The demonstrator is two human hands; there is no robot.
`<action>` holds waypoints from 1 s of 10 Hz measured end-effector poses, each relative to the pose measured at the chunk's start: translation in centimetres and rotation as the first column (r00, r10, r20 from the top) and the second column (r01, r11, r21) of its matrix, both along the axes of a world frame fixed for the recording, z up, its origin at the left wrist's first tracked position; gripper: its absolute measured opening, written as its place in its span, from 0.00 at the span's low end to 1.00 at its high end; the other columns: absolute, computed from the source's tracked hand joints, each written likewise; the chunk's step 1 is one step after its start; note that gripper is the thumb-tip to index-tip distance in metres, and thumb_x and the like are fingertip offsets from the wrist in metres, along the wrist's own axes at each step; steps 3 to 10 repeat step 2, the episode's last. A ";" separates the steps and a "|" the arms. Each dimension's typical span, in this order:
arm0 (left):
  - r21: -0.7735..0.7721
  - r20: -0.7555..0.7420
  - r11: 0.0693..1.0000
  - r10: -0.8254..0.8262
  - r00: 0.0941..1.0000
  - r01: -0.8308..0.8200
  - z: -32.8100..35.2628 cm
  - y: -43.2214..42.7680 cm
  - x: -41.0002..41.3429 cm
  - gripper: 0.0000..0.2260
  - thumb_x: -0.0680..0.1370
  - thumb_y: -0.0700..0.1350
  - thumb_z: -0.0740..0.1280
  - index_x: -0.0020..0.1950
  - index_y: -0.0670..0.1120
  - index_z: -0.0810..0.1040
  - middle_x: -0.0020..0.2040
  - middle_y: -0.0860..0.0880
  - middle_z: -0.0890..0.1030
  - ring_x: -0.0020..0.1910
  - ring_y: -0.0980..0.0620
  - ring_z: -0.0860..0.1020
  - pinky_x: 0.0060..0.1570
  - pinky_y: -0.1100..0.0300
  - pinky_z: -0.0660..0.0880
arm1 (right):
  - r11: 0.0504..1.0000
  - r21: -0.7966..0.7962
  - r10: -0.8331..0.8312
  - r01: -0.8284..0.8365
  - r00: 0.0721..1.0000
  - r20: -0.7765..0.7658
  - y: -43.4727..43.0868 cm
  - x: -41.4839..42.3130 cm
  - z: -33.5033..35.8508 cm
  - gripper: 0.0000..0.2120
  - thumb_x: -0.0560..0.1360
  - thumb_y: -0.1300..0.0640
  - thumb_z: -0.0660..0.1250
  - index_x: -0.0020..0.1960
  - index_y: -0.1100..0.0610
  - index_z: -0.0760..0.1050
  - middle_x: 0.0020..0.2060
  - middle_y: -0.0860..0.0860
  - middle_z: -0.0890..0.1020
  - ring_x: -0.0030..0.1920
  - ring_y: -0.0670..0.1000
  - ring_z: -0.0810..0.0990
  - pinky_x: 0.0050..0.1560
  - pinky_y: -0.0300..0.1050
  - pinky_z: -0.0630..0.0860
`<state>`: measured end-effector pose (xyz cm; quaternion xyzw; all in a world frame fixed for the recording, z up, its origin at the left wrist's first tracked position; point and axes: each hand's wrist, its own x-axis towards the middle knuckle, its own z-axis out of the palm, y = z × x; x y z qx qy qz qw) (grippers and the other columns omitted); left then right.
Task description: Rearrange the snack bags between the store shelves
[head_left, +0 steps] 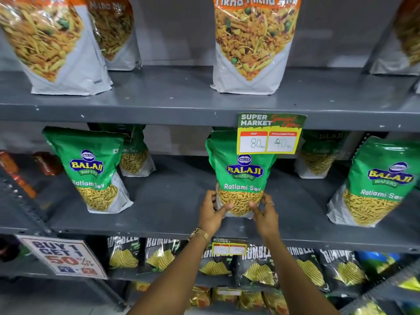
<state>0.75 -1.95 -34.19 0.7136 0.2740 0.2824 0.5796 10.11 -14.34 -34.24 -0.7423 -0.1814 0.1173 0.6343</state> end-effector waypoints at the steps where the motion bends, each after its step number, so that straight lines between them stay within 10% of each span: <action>1: 0.024 -0.004 1.000 -0.009 1.000 0.009 0.2 0.0 -0.2 0.21 0.67 0.49 0.76 0.53 0.47 0.70 0.49 0.52 0.79 0.47 0.57 0.79 0.36 0.77 0.74 | 1.000 0.003 0.016 -0.016 1.000 -0.002 -0.2 0.1 0.2 0.21 0.77 0.59 0.67 0.68 0.58 0.68 0.57 0.52 0.77 0.63 0.62 0.77 0.59 0.60 0.77; 2: 0.014 -0.027 1.000 -0.019 0.999 0.019 0.9 -0.1 -0.2 0.20 0.70 0.45 0.75 0.57 0.45 0.70 0.53 0.47 0.79 0.55 0.45 0.80 0.37 0.76 0.75 | 0.999 -0.014 0.040 -0.040 0.999 -0.019 -0.4 -0.4 1.2 0.22 0.77 0.58 0.66 0.70 0.59 0.66 0.62 0.57 0.77 0.64 0.61 0.76 0.55 0.49 0.74; 10: 0.014 -0.027 1.000 -0.019 0.999 0.019 0.9 -0.1 -0.2 0.20 0.70 0.45 0.75 0.57 0.45 0.70 0.53 0.47 0.79 0.55 0.45 0.80 0.37 0.76 0.75 | 0.999 -0.014 0.040 -0.040 0.999 -0.019 -0.4 -0.4 1.2 0.22 0.77 0.58 0.66 0.70 0.59 0.66 0.62 0.57 0.77 0.64 0.61 0.76 0.55 0.49 0.74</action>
